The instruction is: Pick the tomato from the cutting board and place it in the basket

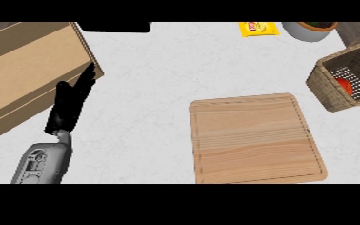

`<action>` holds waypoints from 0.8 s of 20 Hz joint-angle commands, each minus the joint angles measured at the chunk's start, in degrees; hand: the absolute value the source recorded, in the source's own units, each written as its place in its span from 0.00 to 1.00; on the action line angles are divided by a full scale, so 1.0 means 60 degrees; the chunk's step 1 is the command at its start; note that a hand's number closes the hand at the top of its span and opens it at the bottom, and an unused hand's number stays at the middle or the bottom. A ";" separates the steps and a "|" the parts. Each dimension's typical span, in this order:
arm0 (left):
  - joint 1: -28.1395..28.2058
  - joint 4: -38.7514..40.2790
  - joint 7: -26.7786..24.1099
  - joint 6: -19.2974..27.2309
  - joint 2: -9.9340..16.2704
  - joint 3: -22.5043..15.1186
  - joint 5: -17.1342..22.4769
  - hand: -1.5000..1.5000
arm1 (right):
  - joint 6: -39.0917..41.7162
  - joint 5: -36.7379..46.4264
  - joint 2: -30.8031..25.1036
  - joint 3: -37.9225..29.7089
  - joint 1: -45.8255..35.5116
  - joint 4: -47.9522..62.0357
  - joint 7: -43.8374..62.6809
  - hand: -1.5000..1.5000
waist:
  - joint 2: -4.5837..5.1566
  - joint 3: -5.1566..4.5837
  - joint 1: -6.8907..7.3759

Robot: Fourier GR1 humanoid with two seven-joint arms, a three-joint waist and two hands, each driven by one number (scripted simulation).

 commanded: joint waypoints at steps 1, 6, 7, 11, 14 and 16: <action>-0.0163 0.0231 -0.0213 -0.0274 0.0265 0.0317 0.0254 0.50 | -0.1324 -0.0532 0.0280 -0.0829 0.0089 0.0307 0.0007 0.00 | 0.0000 -0.0002 -0.0042; -0.0322 0.0105 0.0315 0.0049 0.0011 0.0096 -0.0027 0.50 | -0.1372 -0.0885 -0.1071 -0.1517 0.0064 0.0686 -0.0138 0.00 | -0.0001 0.0005 -0.0097; -0.0132 0.0132 -0.0033 -0.0024 -0.0043 0.0100 0.0056 0.50 | -0.1420 -0.0947 -0.1144 -0.1663 -0.0230 0.1040 0.0466 0.00 | 0.0020 0.0001 -0.0005; 0.0068 -0.0312 0.0181 -0.0064 0.0041 0.0110 0.0082 0.50 | -0.1106 -0.1406 -0.2245 -0.2370 0.0059 0.1786 0.0599 0.00 | 0.0025 0.0016 0.0040; -0.0241 -0.0157 0.0190 -0.0116 0.0093 0.0162 0.0098 0.50 | -0.0400 -0.1495 -0.2977 -0.2521 0.0721 0.2302 0.0214 0.00 | 0.0050 0.0024 -0.0055; -0.0325 -0.0119 0.0213 -0.0133 0.0158 0.0302 0.0184 0.50 | -0.0144 -0.1601 -0.3234 -0.2648 0.1197 0.2471 -0.0440 0.00 | 0.0049 0.0028 -0.0047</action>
